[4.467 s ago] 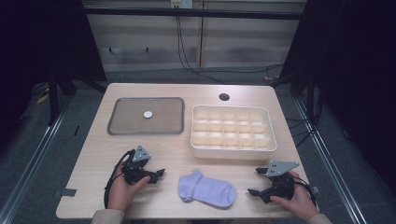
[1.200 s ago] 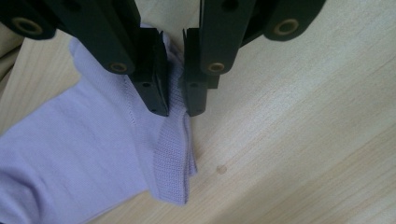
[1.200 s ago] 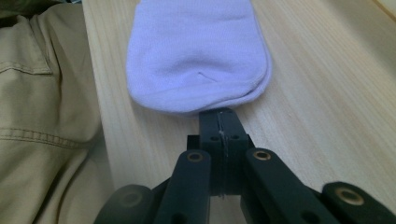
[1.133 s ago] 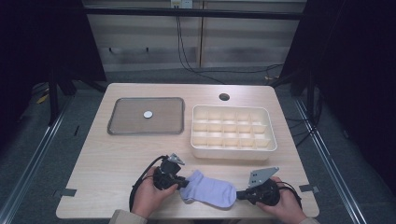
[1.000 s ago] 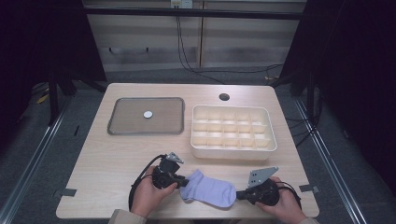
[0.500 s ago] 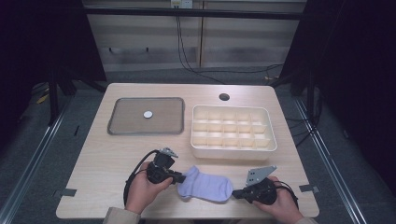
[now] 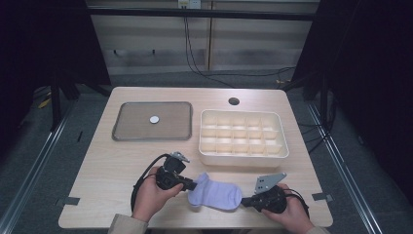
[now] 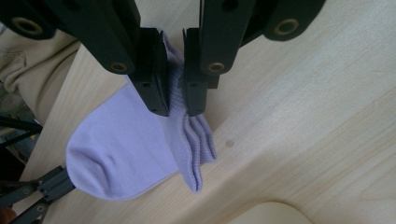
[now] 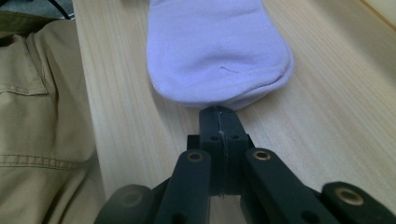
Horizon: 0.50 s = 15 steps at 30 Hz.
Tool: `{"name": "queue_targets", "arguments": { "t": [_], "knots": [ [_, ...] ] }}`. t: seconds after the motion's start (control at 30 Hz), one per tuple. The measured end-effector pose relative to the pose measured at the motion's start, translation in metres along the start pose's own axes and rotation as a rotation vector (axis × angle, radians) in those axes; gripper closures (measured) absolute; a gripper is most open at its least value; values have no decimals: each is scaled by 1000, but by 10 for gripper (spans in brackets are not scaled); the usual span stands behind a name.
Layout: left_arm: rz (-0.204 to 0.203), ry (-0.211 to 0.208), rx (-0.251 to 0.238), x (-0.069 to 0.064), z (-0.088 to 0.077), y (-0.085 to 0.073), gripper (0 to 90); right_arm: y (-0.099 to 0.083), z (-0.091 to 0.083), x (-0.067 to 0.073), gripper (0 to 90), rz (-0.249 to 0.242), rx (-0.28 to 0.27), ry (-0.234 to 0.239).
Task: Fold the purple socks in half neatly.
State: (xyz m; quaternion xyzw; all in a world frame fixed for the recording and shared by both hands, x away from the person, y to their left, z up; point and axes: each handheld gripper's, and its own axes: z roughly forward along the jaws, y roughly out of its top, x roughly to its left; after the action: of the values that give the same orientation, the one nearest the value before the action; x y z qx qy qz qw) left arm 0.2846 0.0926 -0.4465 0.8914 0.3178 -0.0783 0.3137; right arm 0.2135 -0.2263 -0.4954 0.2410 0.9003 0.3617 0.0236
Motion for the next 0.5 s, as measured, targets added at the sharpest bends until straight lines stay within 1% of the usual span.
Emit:
{"name": "queue_targets", "arguments": {
  "t": [0.03, 0.07, 0.1, 0.13, 0.17, 0.23, 0.3, 0.33, 0.43, 0.47, 0.5],
  "knots": [
    [-4, -3, 0, -1, 0, 1, 809, 0, 0, 0, 900, 2, -1, 1],
    [10, -10, 7, -1, -1, 2, 809, 0, 0, 0, 900, 2, -2, 1],
    [-4, -9, 0, -3, -1, 3, 809, 0, 0, 0, 900, 2, -2, 1],
    [6, -14, 1, -4, -1, 4, 809, 0, 0, 0, 900, 1, -3, 0],
    [6, -16, 4, -6, -1, 5, 809, 0, 0, 0, 900, 2, -4, -1],
    [19, -21, 5, -11, -1, 7, 809, 0, 1, 0, 900, 3, -6, -3],
    [32, -21, 14, -12, -2, 9, 809, 0, 1, -1, 900, 1, -7, -2],
    [27, -18, 6, -14, -2, 10, 809, 0, 1, -1, 900, 3, -8, -5],
    [48, -21, 16, -17, -1, 13, 809, 0, 1, 0, 900, 4, -7, -6],
    [40, -23, 10, -18, 0, 14, 809, 0, 1, 0, 900, 10, -9, -4],
    [43, -26, 10, -19, 0, 15, 809, 0, 1, 0, 900, 14, -9, -2]
  ]
}}
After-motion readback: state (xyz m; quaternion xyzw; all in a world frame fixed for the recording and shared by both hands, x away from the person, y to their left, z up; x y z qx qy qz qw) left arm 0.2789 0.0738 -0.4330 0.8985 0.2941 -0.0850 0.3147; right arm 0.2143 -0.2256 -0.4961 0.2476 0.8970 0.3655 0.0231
